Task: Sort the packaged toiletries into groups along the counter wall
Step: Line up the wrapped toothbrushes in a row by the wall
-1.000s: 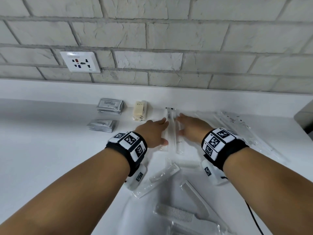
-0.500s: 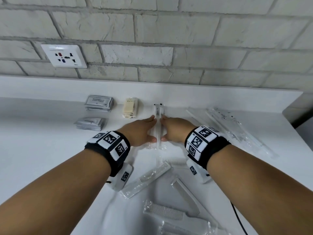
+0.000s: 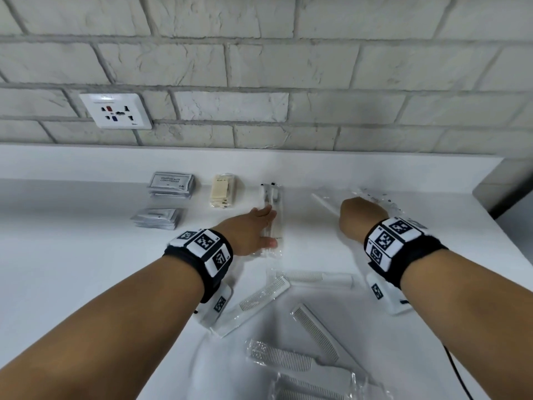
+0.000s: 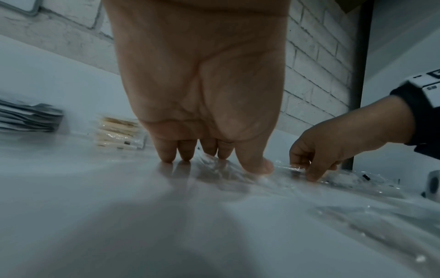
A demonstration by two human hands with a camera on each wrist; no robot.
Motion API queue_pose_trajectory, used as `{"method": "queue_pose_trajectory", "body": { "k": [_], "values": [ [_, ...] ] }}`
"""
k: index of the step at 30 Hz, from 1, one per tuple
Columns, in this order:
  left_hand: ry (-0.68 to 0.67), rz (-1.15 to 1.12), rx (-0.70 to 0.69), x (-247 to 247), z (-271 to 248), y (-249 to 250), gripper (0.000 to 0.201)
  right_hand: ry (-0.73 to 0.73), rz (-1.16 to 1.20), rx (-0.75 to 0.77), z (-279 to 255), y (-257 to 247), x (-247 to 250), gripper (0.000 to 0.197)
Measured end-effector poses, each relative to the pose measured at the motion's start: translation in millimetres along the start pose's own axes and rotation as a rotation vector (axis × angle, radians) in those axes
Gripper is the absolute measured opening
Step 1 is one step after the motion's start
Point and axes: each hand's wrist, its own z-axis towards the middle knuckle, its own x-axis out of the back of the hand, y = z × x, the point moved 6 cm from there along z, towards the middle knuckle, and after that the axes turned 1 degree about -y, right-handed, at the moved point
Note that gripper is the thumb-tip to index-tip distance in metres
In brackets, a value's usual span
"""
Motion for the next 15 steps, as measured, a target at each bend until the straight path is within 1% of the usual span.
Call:
{"method": "queue_pose_trajectory", "body": {
  "k": [2, 3, 4, 6, 7, 9, 10, 11, 12, 13, 15],
  "values": [
    [0.002, -0.003, -0.001, 1, -1, 3, 0.077, 0.006, -0.068, 0.036, 1, -2, 0, 0.028],
    [-0.001, -0.003, -0.001, 2, -2, 4, 0.078, 0.043, -0.099, 0.074, 2, -5, 2, 0.028],
    [-0.004, 0.003, -0.004, 2, -2, 5, 0.078, 0.117, -0.118, 0.127, -2, -12, 11, 0.028],
    [-0.003, 0.012, -0.008, 3, -1, 5, 0.078, 0.314, -0.184, 0.284, -12, -30, 30, 0.030],
    [0.001, 0.006, -0.004, 3, -1, 4, 0.077, 0.372, -0.236, 0.360, -16, -41, 34, 0.032],
    [0.005, -0.016, 0.011, 2, -2, 3, 0.075, 0.394, -0.328, 0.479, -21, -55, 28, 0.041],
    [0.006, -0.025, 0.012, 1, -2, 4, 0.075, 0.367, -0.329, 0.496, -19, -55, 20, 0.048],
    [0.007, -0.031, 0.007, 1, -3, 5, 0.074, 0.326, -0.274, 0.480, -16, -49, 14, 0.056],
    [0.010, -0.037, 0.002, 1, -3, 6, 0.074, 0.282, -0.160, 0.438, -14, -41, 10, 0.060],
    [0.018, -0.044, -0.006, 2, -4, 7, 0.073, 0.251, -0.037, 0.378, -12, -30, 9, 0.062],
    [0.050, -0.056, -0.022, 5, -5, 8, 0.072, 0.203, 0.153, 0.250, -10, -12, 10, 0.056]
  ]
}}
